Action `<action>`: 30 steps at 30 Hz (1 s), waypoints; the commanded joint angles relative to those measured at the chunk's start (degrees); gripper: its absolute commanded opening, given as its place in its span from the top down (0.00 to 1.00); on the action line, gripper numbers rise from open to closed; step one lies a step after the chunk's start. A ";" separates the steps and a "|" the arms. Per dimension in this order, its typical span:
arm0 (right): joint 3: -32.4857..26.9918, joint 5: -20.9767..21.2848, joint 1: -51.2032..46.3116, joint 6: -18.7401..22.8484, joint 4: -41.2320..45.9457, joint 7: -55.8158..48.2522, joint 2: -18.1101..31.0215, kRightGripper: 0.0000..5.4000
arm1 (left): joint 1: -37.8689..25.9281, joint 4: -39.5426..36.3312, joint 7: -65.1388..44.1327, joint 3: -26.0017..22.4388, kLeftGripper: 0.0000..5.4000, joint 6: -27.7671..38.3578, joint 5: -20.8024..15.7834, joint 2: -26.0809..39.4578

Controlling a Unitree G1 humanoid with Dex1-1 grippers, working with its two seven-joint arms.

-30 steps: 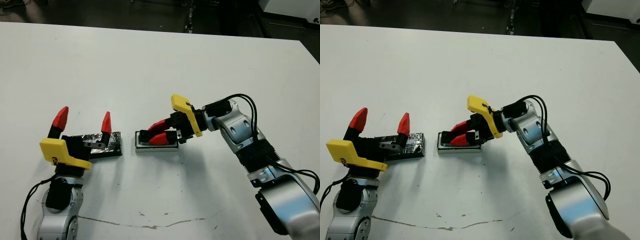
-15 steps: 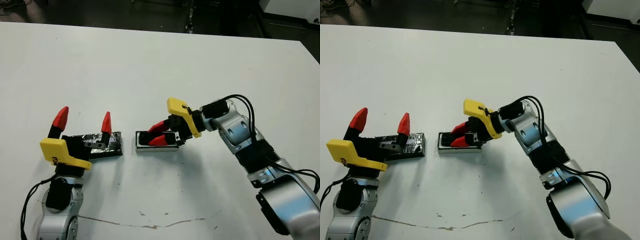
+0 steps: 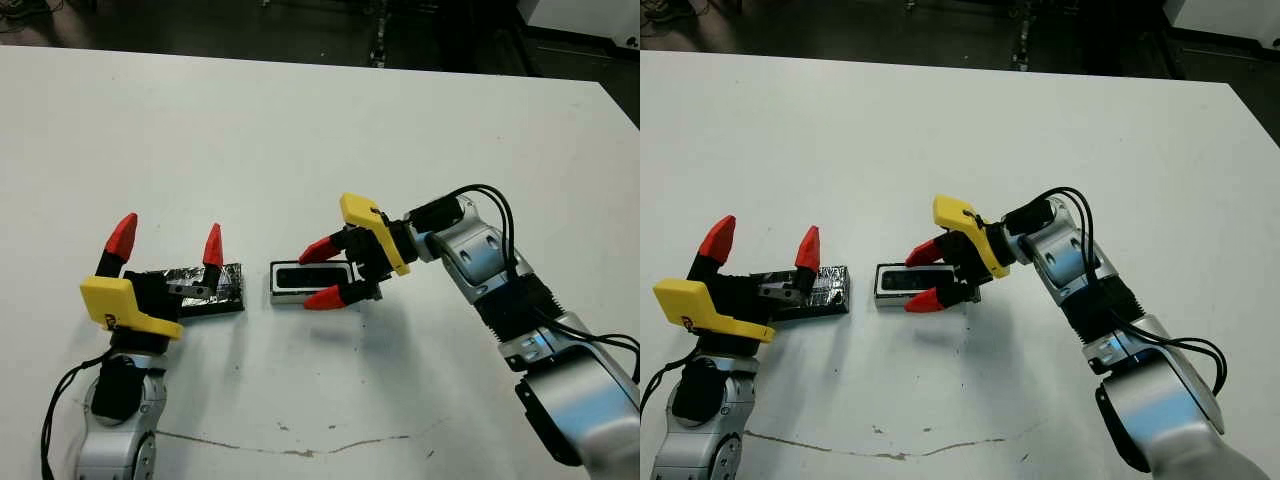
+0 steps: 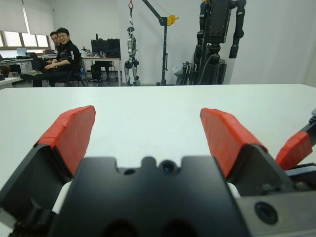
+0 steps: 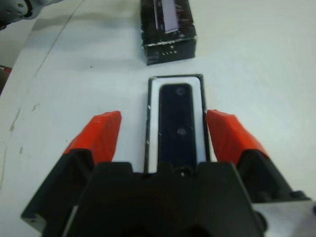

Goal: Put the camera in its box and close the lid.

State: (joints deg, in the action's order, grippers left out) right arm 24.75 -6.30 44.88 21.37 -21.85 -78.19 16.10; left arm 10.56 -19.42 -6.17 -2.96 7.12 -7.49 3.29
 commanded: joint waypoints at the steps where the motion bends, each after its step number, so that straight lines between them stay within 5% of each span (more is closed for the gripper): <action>1: -1.43 -0.40 0.27 0.15 -0.44 0.23 1.36 0.06 | 0.43 0.24 -0.30 0.13 0.00 -0.34 0.16 0.28; 9: -8.08 -4.79 -0.70 -3.52 3.21 0.15 2.55 0.00 | 0.42 0.42 -0.33 0.10 0.00 -0.33 0.22 0.27; 19: -21.98 -14.95 -9.56 4.35 17.73 10.84 6.03 0.00 | 0.38 0.01 -0.24 -0.01 0.00 -0.63 0.39 0.56; 23: -29.42 -18.91 -17.97 5.37 24.46 21.67 3.98 0.08 | 0.22 -0.46 -1.47 -0.86 0.00 -1.38 -0.35 2.11; 30: -33.95 -17.46 -35.52 2.54 39.26 39.87 0.24 0.30 | -1.11 -2.53 -4.06 -4.37 0.00 -4.60 -2.91 6.51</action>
State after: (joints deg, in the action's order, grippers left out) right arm -8.51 -24.32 12.20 24.59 15.09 -40.43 16.55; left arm 9.86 -21.37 -9.47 -6.36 3.69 -9.93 8.41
